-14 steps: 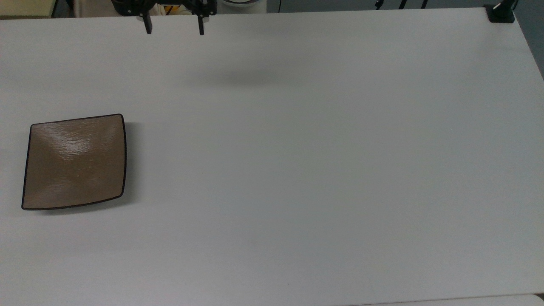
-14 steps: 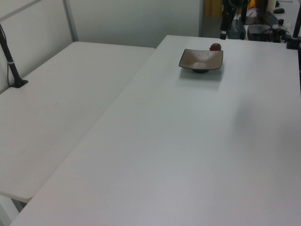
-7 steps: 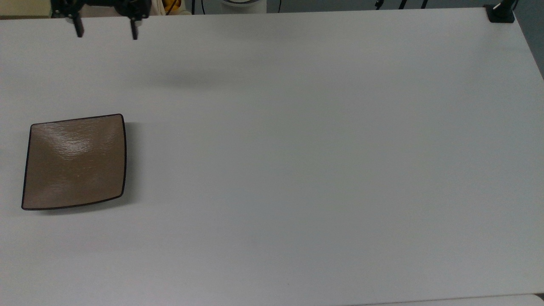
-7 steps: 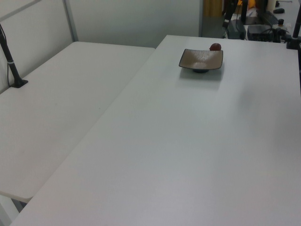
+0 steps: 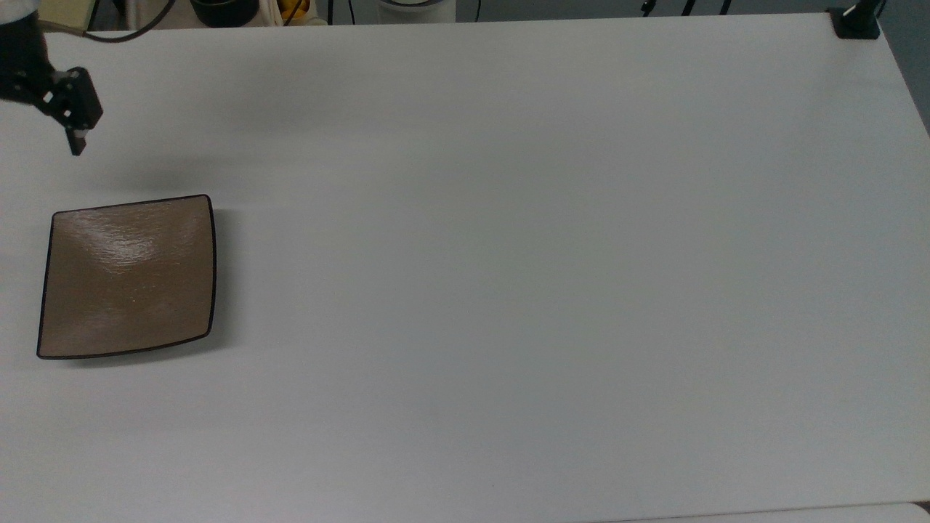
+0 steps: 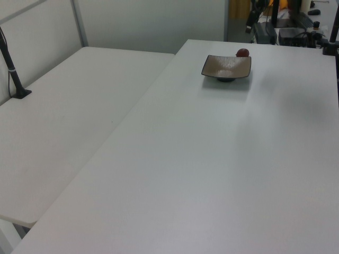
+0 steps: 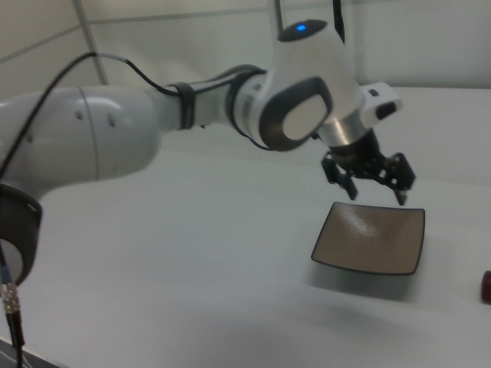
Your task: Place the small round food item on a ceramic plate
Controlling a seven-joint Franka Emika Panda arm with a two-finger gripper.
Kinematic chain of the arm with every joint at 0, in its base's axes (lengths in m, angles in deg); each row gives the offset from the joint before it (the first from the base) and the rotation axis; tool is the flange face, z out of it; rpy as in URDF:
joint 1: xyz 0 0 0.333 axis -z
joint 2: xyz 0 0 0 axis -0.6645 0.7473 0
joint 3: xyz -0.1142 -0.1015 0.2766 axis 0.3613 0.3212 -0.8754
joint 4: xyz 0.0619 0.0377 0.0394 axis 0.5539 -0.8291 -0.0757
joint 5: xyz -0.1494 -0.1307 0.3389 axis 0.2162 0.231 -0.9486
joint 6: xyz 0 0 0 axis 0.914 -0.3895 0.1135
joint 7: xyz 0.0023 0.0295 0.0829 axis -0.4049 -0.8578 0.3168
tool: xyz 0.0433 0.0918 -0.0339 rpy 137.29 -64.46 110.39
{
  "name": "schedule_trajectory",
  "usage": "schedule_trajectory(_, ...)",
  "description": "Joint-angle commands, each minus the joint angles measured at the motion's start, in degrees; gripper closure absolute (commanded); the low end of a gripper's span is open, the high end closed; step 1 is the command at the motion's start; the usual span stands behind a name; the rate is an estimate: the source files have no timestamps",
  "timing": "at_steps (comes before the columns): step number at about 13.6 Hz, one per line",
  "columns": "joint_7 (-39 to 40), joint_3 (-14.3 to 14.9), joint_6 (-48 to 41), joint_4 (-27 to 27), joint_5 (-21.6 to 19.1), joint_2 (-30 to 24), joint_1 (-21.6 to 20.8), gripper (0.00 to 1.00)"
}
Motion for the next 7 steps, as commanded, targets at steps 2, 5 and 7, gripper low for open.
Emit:
schedule_trajectory(2, 2.9, -4.2, 6.8, 8.3, -0.5, 10.2, 7.5, 0.00)
schedule_trajectory(5, 4.2, -4.7, 15.3, 9.6, -0.4, 16.4, 10.1, 0.00)
schedule_trajectory(7, 3.9, -4.7, 18.2, 9.8, -0.4, 18.0, 10.2, 0.00)
